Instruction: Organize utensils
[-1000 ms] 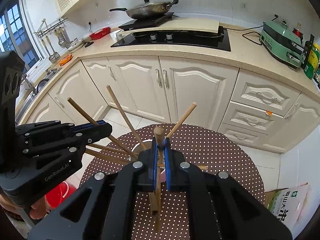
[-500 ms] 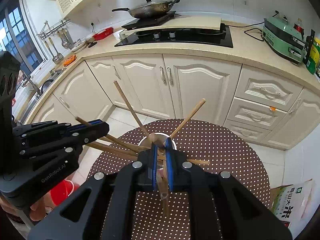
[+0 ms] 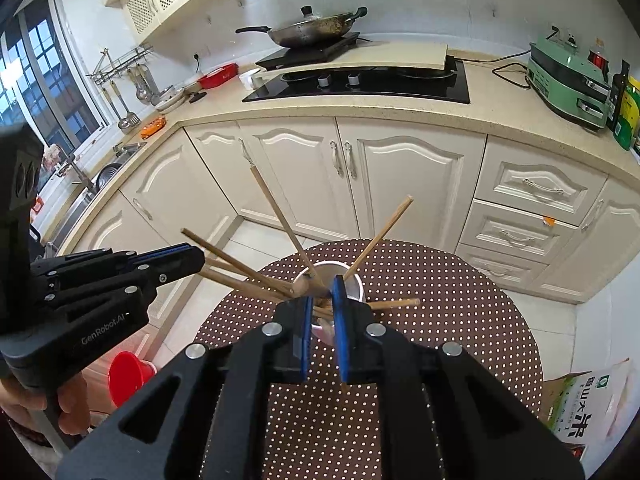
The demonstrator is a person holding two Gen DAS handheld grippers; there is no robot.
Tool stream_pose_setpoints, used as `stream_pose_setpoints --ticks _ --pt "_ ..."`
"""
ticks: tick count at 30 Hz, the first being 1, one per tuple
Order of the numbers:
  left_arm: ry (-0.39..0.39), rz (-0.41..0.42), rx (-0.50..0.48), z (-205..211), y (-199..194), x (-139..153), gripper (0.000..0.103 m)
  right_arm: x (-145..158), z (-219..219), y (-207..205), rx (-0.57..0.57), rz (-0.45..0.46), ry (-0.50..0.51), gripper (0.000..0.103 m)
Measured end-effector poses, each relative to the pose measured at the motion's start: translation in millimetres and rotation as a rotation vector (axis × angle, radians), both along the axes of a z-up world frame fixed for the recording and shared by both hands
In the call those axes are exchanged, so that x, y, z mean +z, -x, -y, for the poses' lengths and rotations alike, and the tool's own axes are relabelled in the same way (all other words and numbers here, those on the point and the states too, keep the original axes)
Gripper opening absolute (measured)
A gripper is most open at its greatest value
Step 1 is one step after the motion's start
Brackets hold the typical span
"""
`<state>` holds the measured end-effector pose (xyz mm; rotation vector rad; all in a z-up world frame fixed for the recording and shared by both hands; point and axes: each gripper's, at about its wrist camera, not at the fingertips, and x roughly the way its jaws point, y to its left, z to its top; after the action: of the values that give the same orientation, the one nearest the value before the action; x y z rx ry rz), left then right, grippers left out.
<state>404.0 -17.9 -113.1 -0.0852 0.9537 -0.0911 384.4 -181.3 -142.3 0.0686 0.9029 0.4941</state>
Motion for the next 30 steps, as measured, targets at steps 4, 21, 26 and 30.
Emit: stream_pose_setpoints --ticks 4,21,26,30 --pt "0.009 0.009 0.038 0 12 2 0.053 3 4 7 0.010 0.008 -0.008 0.025" --pt "0.021 0.123 0.163 4 91 24 0.071 30 20 62 0.044 0.099 -0.038 0.028" --pt "0.005 0.142 0.151 7 112 32 0.072 45 20 89 0.037 0.162 -0.030 0.029" --pt "0.011 0.186 0.152 2 132 45 0.075 58 17 115 0.026 0.224 -0.020 0.030"
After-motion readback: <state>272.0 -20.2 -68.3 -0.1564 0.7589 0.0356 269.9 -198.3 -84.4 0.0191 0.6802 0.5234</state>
